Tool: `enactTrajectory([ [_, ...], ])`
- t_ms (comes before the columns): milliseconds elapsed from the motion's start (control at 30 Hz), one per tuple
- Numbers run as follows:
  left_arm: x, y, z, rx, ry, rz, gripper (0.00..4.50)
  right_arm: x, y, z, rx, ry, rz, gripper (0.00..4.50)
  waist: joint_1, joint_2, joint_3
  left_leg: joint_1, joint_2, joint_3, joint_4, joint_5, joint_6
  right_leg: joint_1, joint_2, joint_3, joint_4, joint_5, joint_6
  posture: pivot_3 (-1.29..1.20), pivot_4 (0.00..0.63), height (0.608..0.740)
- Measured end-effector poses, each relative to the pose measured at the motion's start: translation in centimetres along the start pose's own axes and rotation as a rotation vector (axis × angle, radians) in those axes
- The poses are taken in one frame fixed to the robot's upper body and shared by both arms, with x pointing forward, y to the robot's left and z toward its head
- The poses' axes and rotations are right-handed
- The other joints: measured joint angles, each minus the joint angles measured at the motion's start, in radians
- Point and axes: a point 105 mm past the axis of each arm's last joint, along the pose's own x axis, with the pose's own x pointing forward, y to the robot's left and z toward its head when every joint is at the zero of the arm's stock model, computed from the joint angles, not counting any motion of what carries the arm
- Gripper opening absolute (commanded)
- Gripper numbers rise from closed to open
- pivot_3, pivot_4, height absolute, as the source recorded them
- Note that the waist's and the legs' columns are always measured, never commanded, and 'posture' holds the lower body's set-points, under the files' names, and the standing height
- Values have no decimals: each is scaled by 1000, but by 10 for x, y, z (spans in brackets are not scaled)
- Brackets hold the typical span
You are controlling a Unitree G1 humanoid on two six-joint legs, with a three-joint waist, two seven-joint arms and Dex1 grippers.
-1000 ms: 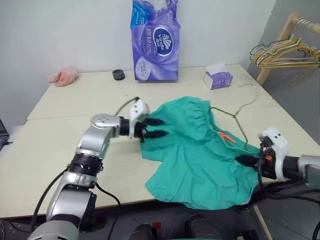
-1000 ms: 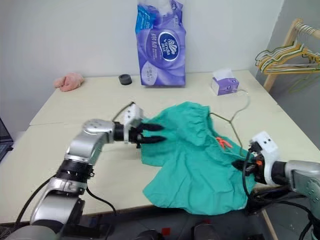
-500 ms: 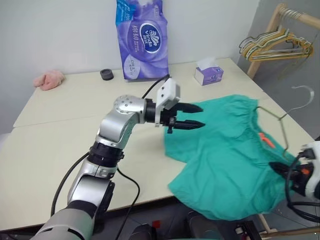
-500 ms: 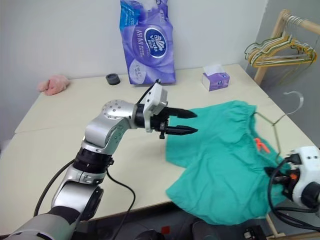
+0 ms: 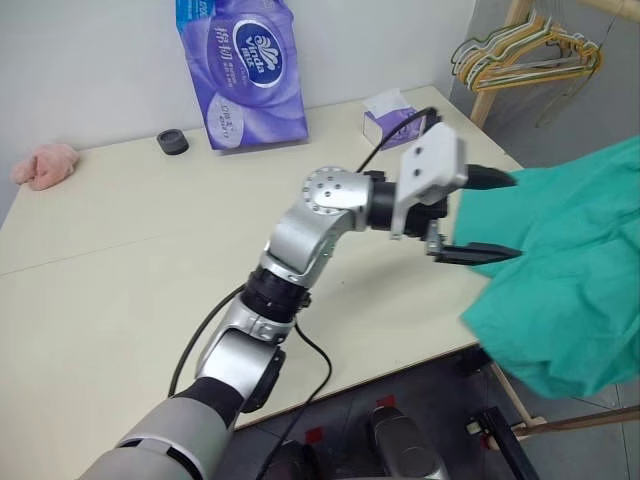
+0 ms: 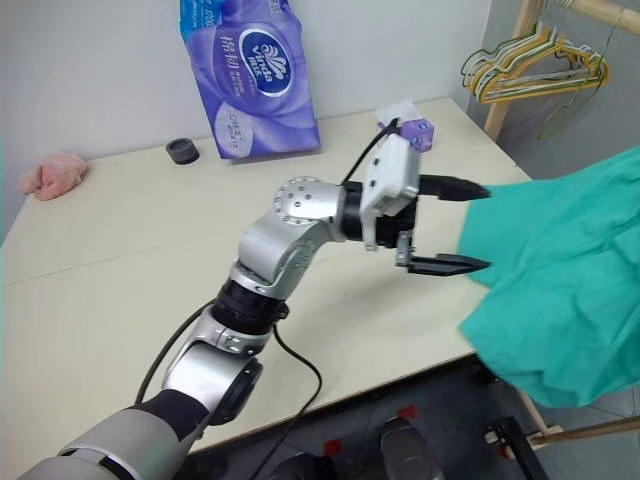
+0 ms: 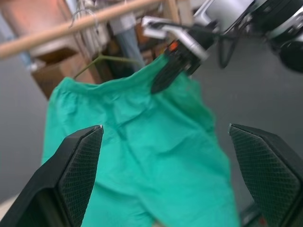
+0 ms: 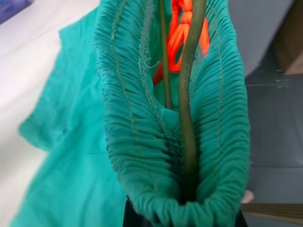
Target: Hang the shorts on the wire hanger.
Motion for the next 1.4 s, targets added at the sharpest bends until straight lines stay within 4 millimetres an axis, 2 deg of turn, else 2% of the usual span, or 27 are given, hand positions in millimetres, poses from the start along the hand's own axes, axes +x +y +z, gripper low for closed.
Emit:
enactTrajectory([
  [200, 17, 5, 2, -27, -37, 59, 4490, 3, -17, 15, 75, 14, -82, 0, -5, 1, 22, 2, -1, 12, 0, -2, 3, -1, 0, 12, -3, 3, 8, -426, 239, 740],
  [367, 31, 13, 20, 13, -77, 85, 4490, 0, -30, 27, 112, -1, -145, 0, -4, 6, 30, 0, 0, 18, 0, -5, 9, -1, 0, 16, -13, 7, 13, -414, 239, 740],
  [567, 43, 26, 34, 33, -136, 149, 4490, 3, -32, 31, 119, 4, -161, 0, -1, 5, 32, -1, -1, 24, 0, -8, 13, -3, -1, 20, -15, 6, 16, -407, 234, 740],
  [900, 49, 43, 42, 48, -165, 222, 4490, 16, -42, 28, 159, 67, -190, 0, -2, 5, 36, 1, -1, 28, 0, -8, 13, -3, -1, 25, -14, 6, 18, -359, 228, 740],
  [1100, 51, 57, 57, 81, -191, 258, 4490, 22, -40, 24, 157, 81, -177, 0, 3, 5, 37, 1, -1, 28, 0, -9, 13, -3, -1, 26, -14, 7, 19, -338, 220, 740],
  [1400, 48, 63, 55, 75, -198, 287, 4490, 26, -40, 24, 161, 70, -174, 0, 6, 5, 37, 1, -1, 29, 0, -9, 13, -4, -1, 29, -14, 7, 20, -334, 205, 740],
])
